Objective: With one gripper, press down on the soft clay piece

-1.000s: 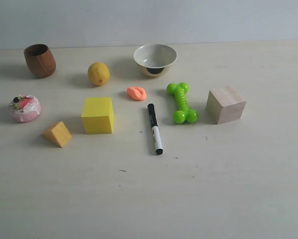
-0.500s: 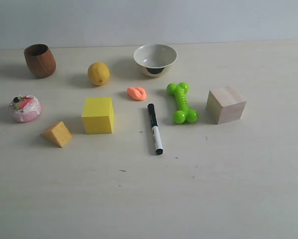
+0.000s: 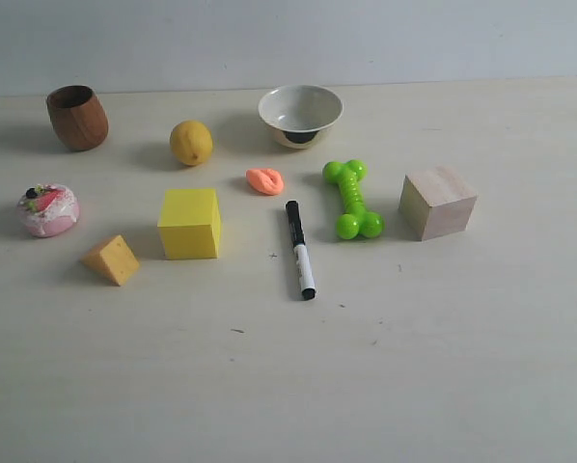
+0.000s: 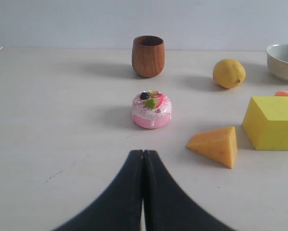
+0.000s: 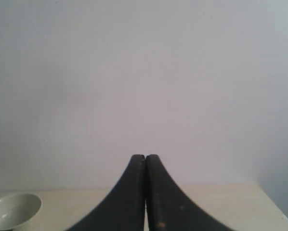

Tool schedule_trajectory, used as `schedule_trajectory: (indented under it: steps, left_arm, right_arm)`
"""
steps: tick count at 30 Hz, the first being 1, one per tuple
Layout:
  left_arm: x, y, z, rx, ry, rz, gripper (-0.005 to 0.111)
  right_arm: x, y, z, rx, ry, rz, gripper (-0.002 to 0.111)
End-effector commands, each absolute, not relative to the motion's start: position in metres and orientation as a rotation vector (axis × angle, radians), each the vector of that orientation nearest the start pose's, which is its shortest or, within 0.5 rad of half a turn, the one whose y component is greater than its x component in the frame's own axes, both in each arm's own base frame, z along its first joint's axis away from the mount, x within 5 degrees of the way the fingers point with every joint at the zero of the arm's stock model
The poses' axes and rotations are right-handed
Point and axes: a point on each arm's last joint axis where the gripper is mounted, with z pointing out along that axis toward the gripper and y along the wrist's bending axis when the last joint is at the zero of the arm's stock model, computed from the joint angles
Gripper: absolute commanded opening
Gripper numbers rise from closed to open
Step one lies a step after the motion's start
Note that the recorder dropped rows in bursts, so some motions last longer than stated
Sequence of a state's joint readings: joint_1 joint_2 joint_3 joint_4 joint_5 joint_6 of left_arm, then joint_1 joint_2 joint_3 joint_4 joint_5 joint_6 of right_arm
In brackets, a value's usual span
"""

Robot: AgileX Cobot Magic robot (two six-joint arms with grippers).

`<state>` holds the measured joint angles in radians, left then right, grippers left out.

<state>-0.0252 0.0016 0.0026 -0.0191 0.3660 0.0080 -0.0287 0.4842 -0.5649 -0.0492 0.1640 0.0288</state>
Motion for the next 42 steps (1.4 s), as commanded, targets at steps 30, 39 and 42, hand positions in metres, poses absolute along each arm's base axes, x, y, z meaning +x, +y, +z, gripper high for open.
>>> schedule_trajectory:
  steps: [30,39,42]
  left_arm:
    - [0.053,-0.002,0.181,0.018,1.838,-0.042,0.0]
    - [0.053,-0.002,0.181,0.018,1.838,-0.042,0.0]
    - [0.053,-0.002,0.181,0.018,1.838,-0.042,0.0]
  right_arm:
    - [0.292,0.073,0.316,-0.647,1.96,0.394,0.0]
    - [0.326,0.144,0.283,-0.818,1.988,0.443,0.0]
    - [0.336,0.162,0.272,-0.842,2.04,0.451,0.0]
